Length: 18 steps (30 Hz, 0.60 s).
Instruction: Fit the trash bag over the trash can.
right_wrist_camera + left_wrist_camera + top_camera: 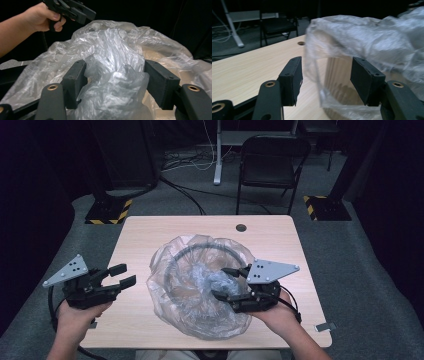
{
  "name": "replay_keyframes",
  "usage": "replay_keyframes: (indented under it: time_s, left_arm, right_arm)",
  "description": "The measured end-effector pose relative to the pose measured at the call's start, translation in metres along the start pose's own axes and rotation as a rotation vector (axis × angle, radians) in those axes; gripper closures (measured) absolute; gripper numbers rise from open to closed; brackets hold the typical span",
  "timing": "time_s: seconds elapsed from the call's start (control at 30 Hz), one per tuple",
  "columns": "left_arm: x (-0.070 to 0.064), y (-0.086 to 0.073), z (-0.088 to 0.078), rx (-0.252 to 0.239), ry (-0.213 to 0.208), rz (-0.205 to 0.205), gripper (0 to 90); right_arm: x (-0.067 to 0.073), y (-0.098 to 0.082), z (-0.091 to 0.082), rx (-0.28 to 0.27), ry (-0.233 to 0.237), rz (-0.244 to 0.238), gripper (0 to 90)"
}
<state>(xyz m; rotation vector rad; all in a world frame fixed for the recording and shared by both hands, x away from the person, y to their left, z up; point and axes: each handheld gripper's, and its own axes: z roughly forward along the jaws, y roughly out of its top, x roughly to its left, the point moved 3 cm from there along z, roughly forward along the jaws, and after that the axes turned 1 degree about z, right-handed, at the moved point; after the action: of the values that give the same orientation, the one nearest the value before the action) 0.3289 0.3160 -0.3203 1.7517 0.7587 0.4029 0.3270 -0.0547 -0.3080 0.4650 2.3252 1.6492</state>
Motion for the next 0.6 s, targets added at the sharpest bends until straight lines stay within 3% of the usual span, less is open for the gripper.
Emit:
replay_keyframes:
  time_s: [0.17,0.33,0.47,0.6]
  left_arm:
    - [-0.01,0.004,0.013,0.016,-0.033,0.018,40.5]
    - [-0.017,0.015,0.016,0.012,-0.051,0.029,40.1]
    - [-0.028,0.021,0.02,0.009,-0.096,0.043,39.7]
    - [-0.037,0.018,0.034,0.04,-0.111,0.07,39.8]
  right_arm:
    - [-0.003,-0.002,0.003,0.001,0.001,0.013,36.1]
    - [-0.004,-0.001,0.006,0.011,0.003,0.014,36.2]
    - [-0.002,0.0,0.008,0.016,-0.001,0.006,36.4]
    - [0.0,0.0,0.01,0.018,-0.005,0.0,36.5]
